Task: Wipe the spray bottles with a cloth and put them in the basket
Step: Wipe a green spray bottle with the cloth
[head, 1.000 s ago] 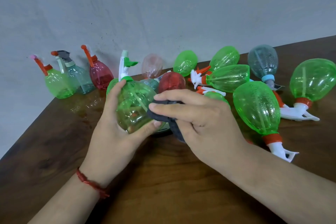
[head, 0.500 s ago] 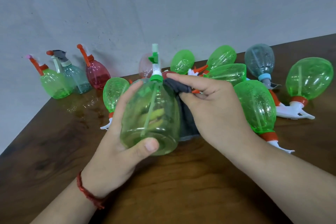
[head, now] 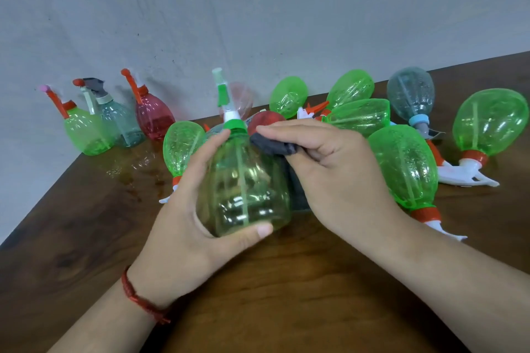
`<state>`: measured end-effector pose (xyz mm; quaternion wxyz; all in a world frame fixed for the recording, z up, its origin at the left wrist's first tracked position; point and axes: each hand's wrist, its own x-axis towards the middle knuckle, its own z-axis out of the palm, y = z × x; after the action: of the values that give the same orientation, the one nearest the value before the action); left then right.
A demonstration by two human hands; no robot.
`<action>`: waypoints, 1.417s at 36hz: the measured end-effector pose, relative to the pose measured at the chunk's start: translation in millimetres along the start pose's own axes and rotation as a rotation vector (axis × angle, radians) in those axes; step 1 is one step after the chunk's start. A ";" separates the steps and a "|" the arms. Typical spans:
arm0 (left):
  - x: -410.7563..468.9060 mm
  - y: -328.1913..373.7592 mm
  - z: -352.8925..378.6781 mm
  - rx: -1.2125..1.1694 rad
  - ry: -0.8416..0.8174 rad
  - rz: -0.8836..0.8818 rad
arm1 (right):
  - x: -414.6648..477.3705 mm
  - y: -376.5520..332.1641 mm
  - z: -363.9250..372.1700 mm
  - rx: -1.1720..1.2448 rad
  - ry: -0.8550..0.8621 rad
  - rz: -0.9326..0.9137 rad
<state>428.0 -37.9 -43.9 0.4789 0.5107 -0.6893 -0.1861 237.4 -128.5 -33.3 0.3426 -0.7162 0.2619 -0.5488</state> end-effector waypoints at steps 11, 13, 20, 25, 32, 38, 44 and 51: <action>6.2 2.9 -1.6 -0.078 0.247 -0.033 | -13.3 -4.8 7.3 -0.012 -0.003 -0.122; 4.2 3.1 -1.3 -0.181 0.179 -0.019 | -10.4 -4.0 6.8 0.024 0.037 -0.072; -3.4 13.7 2.5 -0.421 0.008 -0.027 | -3.7 -6.0 5.5 0.336 0.039 0.194; -3.4 18.3 7.4 -0.368 -0.048 -0.012 | 0.3 -4.0 3.9 0.378 0.065 0.236; 8.1 -0.3 -2.6 -0.184 0.266 -0.033 | -12.4 1.2 12.7 0.194 0.008 0.073; 8.9 -3.1 -1.6 -0.033 0.336 -0.045 | -12.6 7.0 13.3 0.015 -0.001 -0.018; 10.0 4.1 -5.1 -0.591 0.281 -0.147 | -10.4 6.3 13.3 0.008 0.022 0.023; 16.2 -1.3 -17.0 -0.761 0.357 -0.330 | -10.4 5.9 10.6 0.004 -0.003 0.033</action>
<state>442.8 -48.8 -29.3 0.7080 0.4252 -0.3879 -0.4093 244.9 -122.3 -46.0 0.3532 -0.7118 0.2719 -0.5428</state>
